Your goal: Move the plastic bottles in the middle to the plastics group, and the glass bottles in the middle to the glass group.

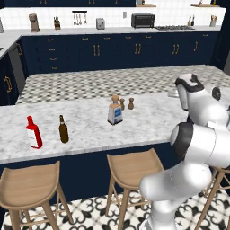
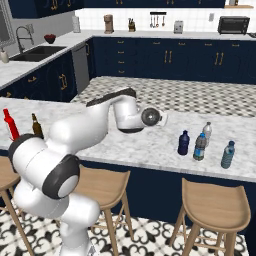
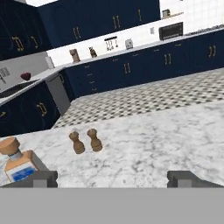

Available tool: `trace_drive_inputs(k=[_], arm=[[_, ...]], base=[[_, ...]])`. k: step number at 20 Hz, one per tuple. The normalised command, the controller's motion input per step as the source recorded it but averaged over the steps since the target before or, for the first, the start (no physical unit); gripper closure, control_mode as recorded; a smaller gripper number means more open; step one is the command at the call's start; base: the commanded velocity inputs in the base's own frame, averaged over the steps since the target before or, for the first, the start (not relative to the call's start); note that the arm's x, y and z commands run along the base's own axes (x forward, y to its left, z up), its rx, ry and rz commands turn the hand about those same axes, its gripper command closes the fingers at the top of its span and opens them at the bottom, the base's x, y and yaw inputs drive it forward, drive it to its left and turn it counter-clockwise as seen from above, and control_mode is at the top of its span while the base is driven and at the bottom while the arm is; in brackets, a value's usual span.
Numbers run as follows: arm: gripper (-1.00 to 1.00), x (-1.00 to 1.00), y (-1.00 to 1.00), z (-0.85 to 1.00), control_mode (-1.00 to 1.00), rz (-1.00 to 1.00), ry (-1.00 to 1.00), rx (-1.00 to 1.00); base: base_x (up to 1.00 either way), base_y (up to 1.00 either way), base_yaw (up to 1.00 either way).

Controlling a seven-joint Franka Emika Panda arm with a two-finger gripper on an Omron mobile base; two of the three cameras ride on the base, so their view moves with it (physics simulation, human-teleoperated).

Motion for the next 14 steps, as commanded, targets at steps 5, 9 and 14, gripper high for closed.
trace_drive_inputs(k=[5,9,14], arm=[[-1.00,0.00,0.51,0.41,-1.00,0.10,0.24,0.00],[-1.00,0.00,0.56,0.22,-1.00,0.09,0.15,0.00],[-1.00,0.10,0.74,0.04,-1.00,0.21,0.08,0.00]], base=[[0.00,0.00,0.00],[0.00,0.00,0.00],[0.00,0.00,0.00]])
